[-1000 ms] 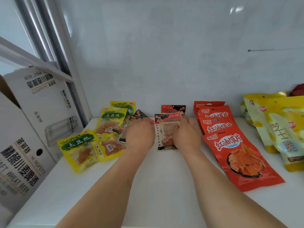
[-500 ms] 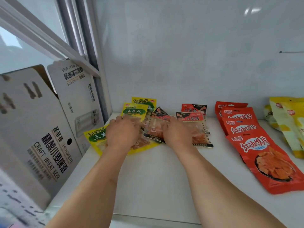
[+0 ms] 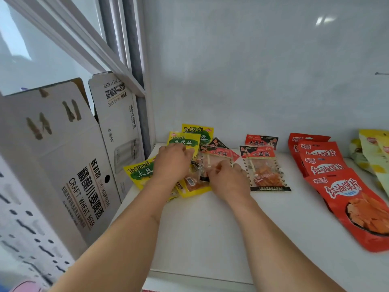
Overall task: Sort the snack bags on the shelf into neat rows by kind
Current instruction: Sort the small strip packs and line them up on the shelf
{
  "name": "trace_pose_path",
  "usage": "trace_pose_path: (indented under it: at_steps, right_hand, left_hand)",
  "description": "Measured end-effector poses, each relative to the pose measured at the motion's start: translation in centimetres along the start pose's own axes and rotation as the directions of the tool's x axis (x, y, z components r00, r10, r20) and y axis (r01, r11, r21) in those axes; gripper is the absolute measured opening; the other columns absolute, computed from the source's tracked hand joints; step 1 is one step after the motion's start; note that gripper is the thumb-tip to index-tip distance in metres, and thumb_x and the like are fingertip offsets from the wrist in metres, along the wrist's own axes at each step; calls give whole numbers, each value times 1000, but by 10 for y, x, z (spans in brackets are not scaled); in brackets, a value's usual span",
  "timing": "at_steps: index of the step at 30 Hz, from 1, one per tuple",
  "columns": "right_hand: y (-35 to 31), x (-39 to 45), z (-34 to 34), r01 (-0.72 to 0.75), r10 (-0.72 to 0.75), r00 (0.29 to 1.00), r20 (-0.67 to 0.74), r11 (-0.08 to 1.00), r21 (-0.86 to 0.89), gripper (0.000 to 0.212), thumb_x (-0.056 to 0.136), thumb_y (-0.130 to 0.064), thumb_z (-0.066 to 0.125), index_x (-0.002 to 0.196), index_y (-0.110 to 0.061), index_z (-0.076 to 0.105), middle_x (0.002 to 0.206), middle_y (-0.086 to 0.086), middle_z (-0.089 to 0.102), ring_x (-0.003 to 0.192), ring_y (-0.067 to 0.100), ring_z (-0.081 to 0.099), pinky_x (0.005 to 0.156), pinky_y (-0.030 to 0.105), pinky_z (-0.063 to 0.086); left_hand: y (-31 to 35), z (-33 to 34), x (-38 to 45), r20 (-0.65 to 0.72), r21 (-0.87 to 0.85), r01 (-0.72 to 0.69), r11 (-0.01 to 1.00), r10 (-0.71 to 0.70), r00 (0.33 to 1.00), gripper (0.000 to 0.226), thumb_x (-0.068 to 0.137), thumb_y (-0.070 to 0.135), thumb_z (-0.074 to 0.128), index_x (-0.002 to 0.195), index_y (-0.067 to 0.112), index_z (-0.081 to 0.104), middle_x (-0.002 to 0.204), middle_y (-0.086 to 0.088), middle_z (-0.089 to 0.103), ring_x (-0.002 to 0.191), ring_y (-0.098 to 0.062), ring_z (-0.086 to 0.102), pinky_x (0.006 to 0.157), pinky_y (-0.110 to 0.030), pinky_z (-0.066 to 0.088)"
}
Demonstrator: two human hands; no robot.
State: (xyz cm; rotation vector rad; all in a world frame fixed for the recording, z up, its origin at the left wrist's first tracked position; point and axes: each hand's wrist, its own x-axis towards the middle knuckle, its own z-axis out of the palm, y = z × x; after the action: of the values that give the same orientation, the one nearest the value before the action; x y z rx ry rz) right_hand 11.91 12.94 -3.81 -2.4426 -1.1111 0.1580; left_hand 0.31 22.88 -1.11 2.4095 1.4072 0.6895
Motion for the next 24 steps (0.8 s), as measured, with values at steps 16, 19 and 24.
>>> trace_pose_path:
  at_steps: [16,19,24]
  right_hand:
    - [5,8,-7,14,35,995,-92,875,484,67,93,-28,65,151,-18,33,153,11,28,131,27,45,96,28,37]
    - [3,12,-7,-11,76,993,-95,836,548,57,96,-25,58,149,-16,37,151,10,39,131,25,46,101,30,38]
    - [2,21,-8,-92,136,989,-52,863,496,50,100,-29,49,145,-7,41,144,14,49,128,29,49,98,33,41]
  left_hand:
    - [26,12,22,288,-82,237,968,-205,936,47,86,54,62,90,8,65,97,-14,69,91,-30,64,76,-32,50]
    - [21,9,20,292,-205,294,933,-229,929,43,84,41,73,102,3,66,99,-12,67,92,-30,64,69,-30,47]
    - [9,3,16,333,-501,415,759,-273,902,28,79,18,80,101,5,67,97,-14,71,89,-30,68,74,-38,58]
